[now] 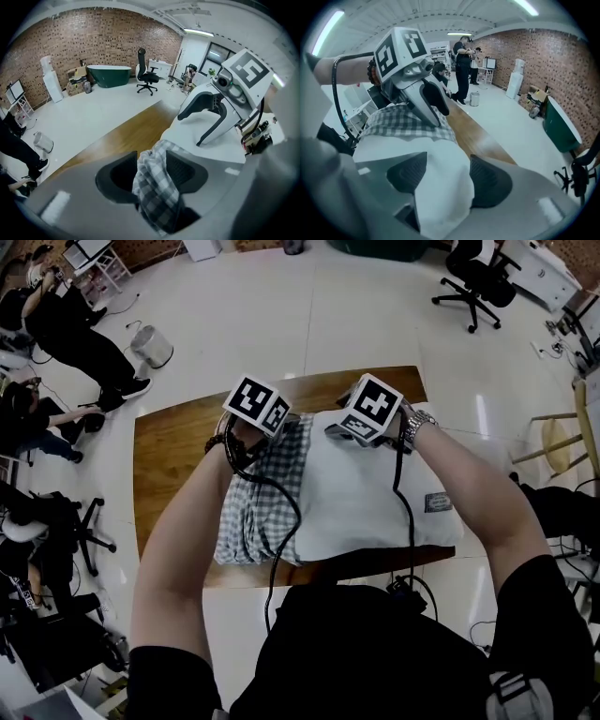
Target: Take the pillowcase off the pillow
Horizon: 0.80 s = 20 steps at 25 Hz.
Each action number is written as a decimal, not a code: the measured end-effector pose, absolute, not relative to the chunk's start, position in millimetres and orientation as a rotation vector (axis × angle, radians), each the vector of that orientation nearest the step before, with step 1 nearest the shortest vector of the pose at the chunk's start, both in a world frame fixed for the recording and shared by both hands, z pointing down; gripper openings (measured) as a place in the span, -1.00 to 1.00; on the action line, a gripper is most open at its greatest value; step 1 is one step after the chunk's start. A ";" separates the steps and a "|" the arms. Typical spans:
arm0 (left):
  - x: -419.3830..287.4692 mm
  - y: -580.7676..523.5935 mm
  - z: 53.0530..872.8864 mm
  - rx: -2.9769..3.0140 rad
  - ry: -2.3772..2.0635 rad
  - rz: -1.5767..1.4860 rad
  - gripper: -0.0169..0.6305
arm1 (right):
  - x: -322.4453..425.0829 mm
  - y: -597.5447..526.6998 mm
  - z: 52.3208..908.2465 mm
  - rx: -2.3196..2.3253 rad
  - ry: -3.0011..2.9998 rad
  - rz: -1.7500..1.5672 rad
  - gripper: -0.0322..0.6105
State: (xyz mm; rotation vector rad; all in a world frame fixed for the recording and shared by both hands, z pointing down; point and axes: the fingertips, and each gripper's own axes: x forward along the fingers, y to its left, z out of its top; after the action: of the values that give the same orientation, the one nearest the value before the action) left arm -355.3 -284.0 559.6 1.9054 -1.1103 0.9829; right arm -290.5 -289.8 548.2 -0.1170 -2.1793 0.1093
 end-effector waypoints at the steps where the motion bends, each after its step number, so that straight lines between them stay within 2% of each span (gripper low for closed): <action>1: -358.9 -287.9 564.8 1.896 -1.086 1.004 -0.34 | -293.5 -291.3 554.7 -0.142 -2.153 0.133 0.02; 5: -360.7 -292.4 589.1 1.851 -0.981 1.047 -0.42 | -292.5 -288.4 580.5 -0.201 -2.089 0.226 -0.04; 7: -364.8 -295.0 592.1 1.830 -0.968 1.049 -0.58 | -293.6 -288.9 581.1 -0.207 -2.089 0.245 -0.24; 9: -371.2 -298.0 591.9 1.808 -0.987 1.050 -0.81 | -293.0 -289.9 577.4 -0.203 -2.101 0.234 -0.45; 12: -382.6 -304.2 590.7 1.767 -1.054 1.039 -0.89 | -285.1 -292.6 569.2 -0.192 -2.124 0.181 -0.80; 13: -386.5 -304.6 590.3 1.753 -1.078 1.031 -0.90 | -281.4 -291.8 566.3 -0.189 -2.130 0.163 -0.85; 20: -411.4 -292.3 583.3 1.681 -1.199 0.959 -0.91 | -256.4 -281.5 535.8 -0.153 -2.221 0.103 -0.87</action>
State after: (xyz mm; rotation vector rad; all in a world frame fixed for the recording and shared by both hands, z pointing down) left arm -411.4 -292.3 583.3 1.6806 -1.1990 0.9593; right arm -256.4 -281.5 535.8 -0.1525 -2.2207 0.1030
